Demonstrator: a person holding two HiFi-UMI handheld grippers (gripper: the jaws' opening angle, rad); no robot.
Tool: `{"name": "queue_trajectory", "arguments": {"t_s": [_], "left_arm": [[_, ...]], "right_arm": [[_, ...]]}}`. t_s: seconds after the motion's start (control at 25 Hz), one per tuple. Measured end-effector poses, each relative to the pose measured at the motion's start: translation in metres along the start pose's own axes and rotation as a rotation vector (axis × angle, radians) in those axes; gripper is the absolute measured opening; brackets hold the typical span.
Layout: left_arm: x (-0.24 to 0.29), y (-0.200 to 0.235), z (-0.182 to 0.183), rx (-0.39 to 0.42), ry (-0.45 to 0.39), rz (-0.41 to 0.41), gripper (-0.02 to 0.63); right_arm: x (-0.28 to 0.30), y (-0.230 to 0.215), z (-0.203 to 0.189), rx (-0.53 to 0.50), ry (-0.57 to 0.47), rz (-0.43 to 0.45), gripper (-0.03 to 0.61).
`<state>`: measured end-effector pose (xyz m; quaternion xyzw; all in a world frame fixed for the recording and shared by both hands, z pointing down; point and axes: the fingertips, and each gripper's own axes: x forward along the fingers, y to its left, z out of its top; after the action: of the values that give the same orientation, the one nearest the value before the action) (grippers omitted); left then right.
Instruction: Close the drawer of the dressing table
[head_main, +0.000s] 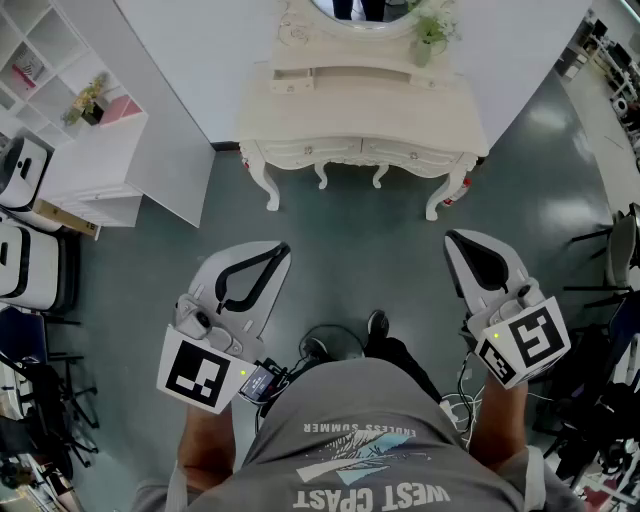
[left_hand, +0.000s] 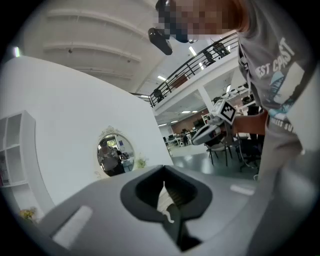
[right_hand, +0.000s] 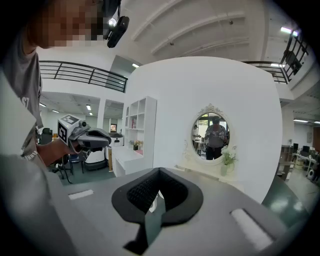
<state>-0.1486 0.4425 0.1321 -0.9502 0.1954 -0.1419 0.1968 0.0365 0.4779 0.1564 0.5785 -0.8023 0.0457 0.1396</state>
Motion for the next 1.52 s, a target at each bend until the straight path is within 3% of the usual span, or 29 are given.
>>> {"name": "queue_trajectory", "arguments": {"t_s": [0.52, 0.84, 1.52], "left_arm": [[-0.037, 0.029, -0.023, -0.003, -0.027, -0.017, 0.002], [-0.048, 0.05, -0.035, -0.014, -0.03, 0.006, 0.002], [0.055, 0.123, -0.068, -0.063, 0.117, 0.179, 0.002]], "right_arm": [[0.026, 0.041, 0.014, -0.01, 0.008, -0.035, 0.0], [0.053, 0.052, 0.026, 0.018, -0.022, -0.005, 0.002], [0.193, -0.056, 0.041, 0.003, -0.07, 0.208, 0.0]]}}
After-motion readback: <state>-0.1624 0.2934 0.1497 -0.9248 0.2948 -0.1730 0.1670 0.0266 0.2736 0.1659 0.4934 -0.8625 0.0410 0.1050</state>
